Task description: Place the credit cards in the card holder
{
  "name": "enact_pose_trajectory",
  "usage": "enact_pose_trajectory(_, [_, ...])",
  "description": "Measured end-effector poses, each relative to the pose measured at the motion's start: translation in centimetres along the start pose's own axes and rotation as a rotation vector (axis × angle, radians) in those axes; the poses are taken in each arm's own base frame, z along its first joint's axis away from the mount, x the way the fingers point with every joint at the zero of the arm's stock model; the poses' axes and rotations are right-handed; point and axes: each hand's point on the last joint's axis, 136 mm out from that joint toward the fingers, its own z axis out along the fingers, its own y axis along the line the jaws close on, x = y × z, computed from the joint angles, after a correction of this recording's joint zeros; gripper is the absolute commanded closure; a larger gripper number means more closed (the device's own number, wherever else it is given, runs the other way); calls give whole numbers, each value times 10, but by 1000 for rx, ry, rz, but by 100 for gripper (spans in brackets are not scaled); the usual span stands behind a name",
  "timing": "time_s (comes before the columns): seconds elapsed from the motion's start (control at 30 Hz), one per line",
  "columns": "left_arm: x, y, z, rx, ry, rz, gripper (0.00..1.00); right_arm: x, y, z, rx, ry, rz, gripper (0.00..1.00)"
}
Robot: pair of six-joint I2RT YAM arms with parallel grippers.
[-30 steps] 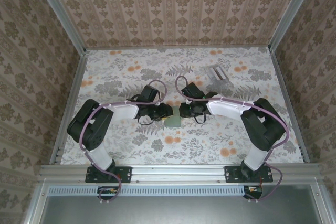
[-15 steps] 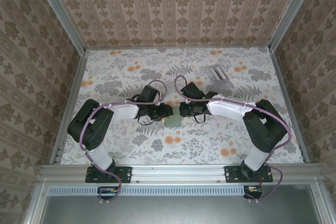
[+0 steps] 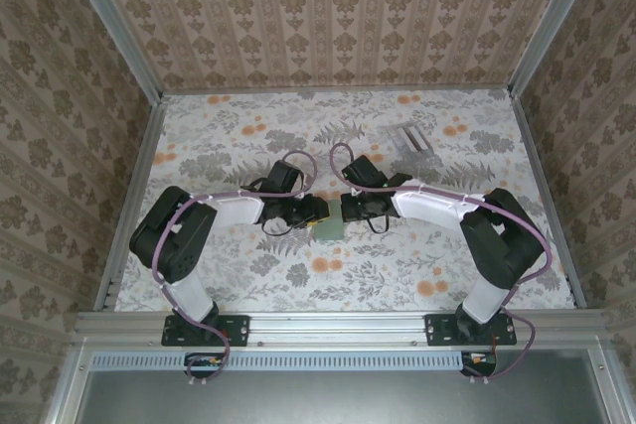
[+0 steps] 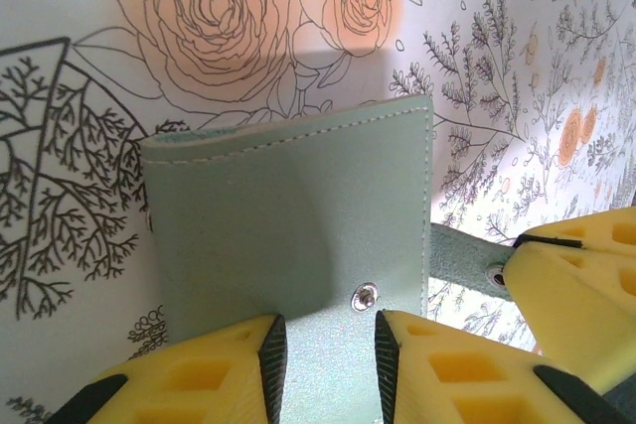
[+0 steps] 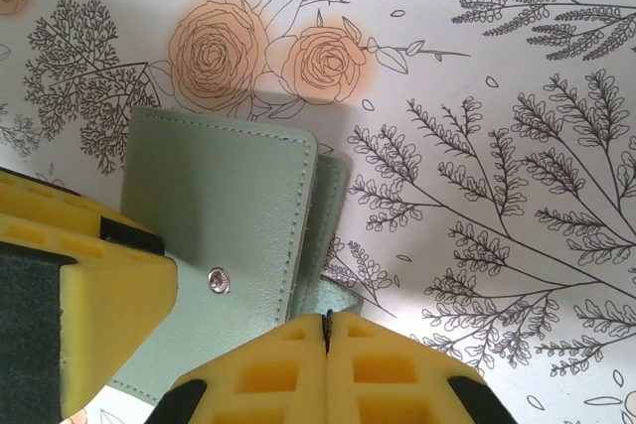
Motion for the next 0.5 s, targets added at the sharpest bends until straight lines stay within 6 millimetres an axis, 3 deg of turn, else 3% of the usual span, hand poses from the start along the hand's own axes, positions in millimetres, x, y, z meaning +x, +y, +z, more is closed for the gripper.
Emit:
enact_pose_trajectory(0.07, [0, -1, 0, 3, 2, -6, 67, 0, 3, 0, -16, 1, 9, 100])
enact_pose_trajectory(0.27, [-1, -2, 0, 11, -1, -17, 67, -6, 18, 0, -92, -12, 69, 87])
enact_pose_trajectory(0.5, [-1, -3, 0, 13, -2, -23, 68, -7, 20, 5, -103, -13, 100, 84])
